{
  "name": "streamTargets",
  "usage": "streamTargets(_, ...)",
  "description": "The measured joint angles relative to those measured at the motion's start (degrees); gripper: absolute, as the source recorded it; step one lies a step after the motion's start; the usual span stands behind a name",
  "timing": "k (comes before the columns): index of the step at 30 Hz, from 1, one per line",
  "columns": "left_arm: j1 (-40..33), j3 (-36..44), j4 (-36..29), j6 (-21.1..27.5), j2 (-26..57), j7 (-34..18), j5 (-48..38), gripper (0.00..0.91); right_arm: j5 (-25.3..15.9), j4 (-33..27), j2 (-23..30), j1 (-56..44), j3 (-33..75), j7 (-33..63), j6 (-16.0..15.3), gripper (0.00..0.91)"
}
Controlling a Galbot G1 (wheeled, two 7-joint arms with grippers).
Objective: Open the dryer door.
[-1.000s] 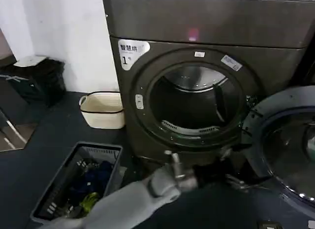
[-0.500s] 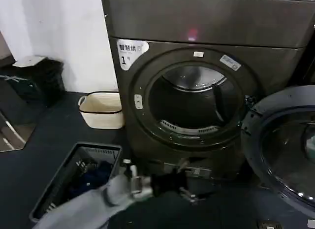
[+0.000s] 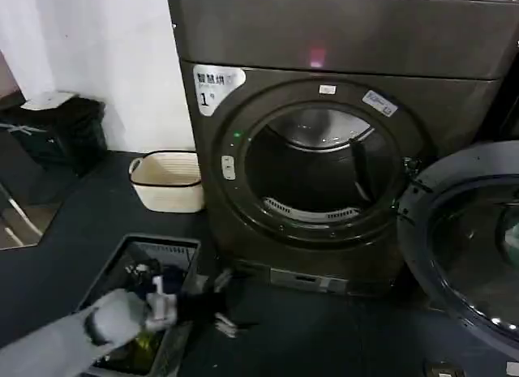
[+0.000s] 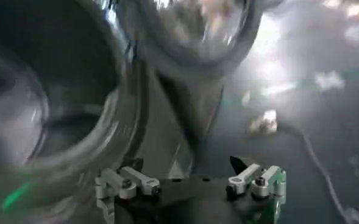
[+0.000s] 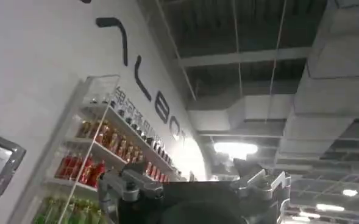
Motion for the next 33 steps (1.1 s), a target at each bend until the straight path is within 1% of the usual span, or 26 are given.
streamTargets(5,0.8,-2.2,0.7,2.2,4.6,0.8,1.0,0.907,-0.2,-0.1,-0.2,0.1,0.4,0.0,-0.1,0.907)
streamTargets(13,2.4,-1.6,2.6,3.1,10.2,1.9,3.0,0.907,0.2,0.2,0.0,0.7,-0.1,-0.3,-0.4,0.907)
streamTargets(20,2.8,-1.3,5.2,3.1,12.8,2.6,3.9,0.907,0.5,0.8,0.2,0.4,0.2,-0.3,-0.5,0.907)
streamTargets(28,3.0,-2.0,5.6,3.4,14.4,3.2,4.2,0.907,1.2,1.1,0.4,0.4,0.2,-0.4,-0.6,0.907)
streamTargets(33,3.6,-2.2,5.5,3.3,15.1,2.2,6.2,0.907,1.6,1.2,0.8,0.3,0.4,-0.5,-0.7,0.907)
